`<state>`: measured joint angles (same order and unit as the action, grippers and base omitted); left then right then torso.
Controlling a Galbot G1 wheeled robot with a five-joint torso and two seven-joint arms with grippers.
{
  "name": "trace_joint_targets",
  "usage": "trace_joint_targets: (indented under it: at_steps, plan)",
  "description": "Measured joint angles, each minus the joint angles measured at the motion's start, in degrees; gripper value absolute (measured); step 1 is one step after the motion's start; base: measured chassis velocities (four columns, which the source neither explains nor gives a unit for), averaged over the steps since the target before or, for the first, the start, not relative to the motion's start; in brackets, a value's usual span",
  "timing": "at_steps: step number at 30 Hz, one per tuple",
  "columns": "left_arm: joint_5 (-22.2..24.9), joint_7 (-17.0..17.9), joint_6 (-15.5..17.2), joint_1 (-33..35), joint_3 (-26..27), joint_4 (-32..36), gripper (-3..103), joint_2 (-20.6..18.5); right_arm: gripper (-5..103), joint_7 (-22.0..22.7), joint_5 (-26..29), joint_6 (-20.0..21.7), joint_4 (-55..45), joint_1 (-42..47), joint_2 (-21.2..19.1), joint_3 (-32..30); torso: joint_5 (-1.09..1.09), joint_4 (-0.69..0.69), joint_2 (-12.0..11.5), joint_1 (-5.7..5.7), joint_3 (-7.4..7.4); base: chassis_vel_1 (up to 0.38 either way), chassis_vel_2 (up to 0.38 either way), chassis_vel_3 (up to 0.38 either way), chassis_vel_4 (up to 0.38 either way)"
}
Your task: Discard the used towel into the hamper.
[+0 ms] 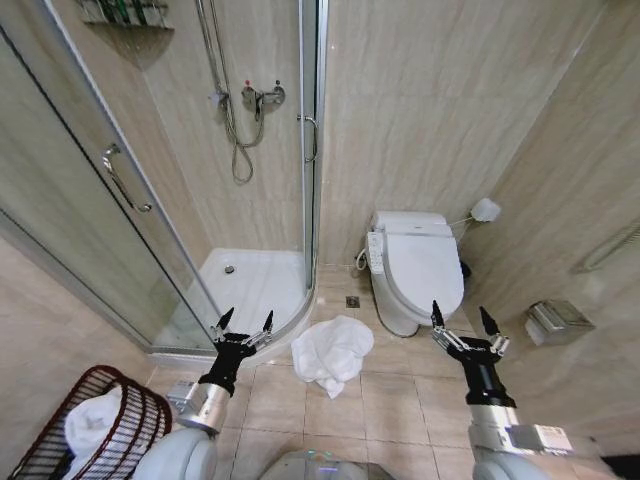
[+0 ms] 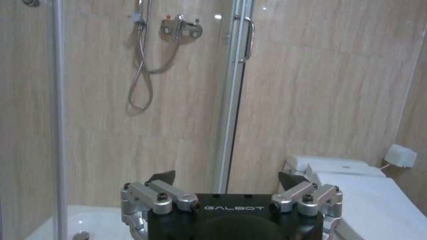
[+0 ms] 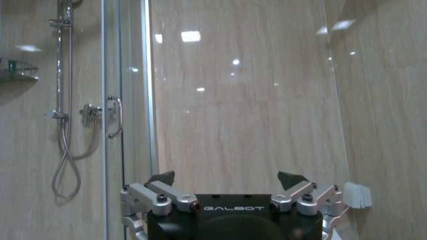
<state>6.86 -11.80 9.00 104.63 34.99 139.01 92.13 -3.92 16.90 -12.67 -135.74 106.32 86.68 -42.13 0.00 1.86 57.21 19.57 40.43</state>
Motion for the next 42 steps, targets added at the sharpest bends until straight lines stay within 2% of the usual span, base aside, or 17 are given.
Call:
trace_joint_targets:
  at_steps: [42]
  plan:
    - [0.0,0.0,0.0,0.0,0.0,0.0,100,0.0,100,0.0,0.0,0.0,0.0,0.0,0.0,0.0,0.0,0.0,-11.11,-4.88,-6.24,0.0,0.0,0.0,0.0]
